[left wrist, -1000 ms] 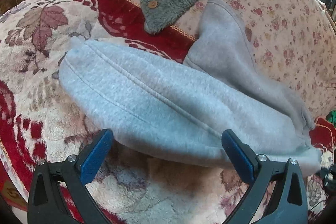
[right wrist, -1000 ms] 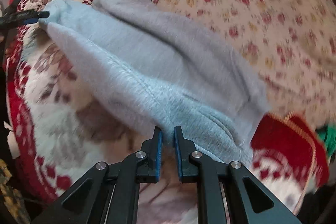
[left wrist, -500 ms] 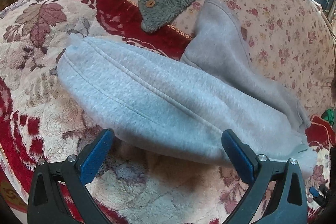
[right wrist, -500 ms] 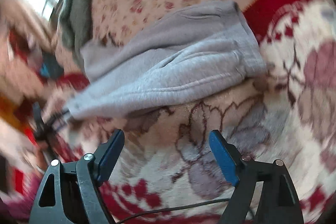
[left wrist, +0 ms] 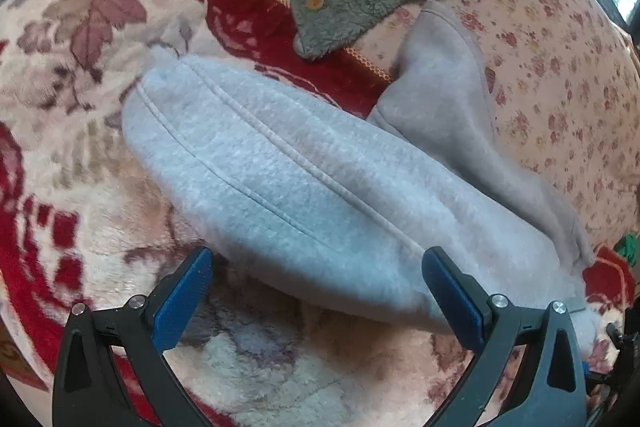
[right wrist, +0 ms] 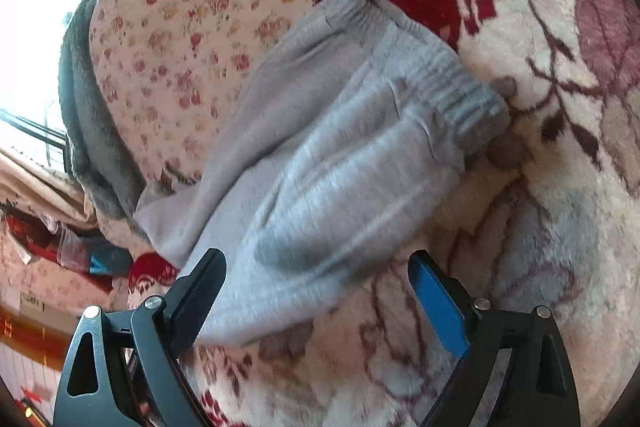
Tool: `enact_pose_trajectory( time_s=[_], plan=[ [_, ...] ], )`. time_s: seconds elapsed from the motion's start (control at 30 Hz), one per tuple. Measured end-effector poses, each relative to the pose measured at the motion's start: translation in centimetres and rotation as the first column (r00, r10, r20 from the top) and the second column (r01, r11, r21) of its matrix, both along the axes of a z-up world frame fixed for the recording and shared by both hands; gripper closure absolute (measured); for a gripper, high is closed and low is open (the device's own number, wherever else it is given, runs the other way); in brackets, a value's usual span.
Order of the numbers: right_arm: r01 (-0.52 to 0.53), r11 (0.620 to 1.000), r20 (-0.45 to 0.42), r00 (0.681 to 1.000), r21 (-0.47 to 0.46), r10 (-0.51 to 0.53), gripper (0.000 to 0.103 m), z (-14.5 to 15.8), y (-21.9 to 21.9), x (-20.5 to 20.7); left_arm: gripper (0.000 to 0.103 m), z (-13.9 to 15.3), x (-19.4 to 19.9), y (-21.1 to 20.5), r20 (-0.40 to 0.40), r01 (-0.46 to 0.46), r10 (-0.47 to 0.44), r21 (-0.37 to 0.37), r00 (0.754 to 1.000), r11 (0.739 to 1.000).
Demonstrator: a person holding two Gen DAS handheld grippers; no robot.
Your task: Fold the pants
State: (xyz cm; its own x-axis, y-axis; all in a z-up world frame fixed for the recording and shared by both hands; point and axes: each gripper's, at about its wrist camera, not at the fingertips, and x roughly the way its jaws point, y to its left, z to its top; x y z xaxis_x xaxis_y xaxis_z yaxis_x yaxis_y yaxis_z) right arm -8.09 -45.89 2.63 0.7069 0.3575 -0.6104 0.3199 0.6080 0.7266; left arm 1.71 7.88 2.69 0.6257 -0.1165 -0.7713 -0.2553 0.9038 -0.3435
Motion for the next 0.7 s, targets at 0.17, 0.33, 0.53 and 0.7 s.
enact_pose_trajectory(
  time_s=[0.17, 0.33, 0.53, 0.7],
  plan=[
    [-0.006, 1.000, -0.070, 0.998, -0.003, 0.006, 0.009, -0.9, 0.5, 2.2, 0.000, -0.9, 1.5, -0.6, -0.014, -0.034, 0.033, -0.046, 0.999, 0.998],
    [-0.003, 0.999, -0.056, 0.998, 0.046, 0.005, 0.058, -2.2, 0.5, 2.5, 0.000, -1.5, 2.1, -2.4, -0.033, 0.006, -0.003, 0.061, 0.999, 0.998],
    [-0.033, 0.999, 0.014, 0.999, 0.031, 0.033, 0.085, -0.6, 0.4, 1.4, 0.069, -0.7, 1.5, -1.2, -0.027, 0.015, -0.013, 0.072, 1.000, 0.997],
    [-0.044, 0.999, 0.058, 0.997, -0.010, 0.044, 0.091, 1.5, 0.4, -0.7, 0.078, 0.5, -0.1, 0.1, 0.017, 0.035, -0.035, -0.008, 0.999, 0.999]
  ],
)
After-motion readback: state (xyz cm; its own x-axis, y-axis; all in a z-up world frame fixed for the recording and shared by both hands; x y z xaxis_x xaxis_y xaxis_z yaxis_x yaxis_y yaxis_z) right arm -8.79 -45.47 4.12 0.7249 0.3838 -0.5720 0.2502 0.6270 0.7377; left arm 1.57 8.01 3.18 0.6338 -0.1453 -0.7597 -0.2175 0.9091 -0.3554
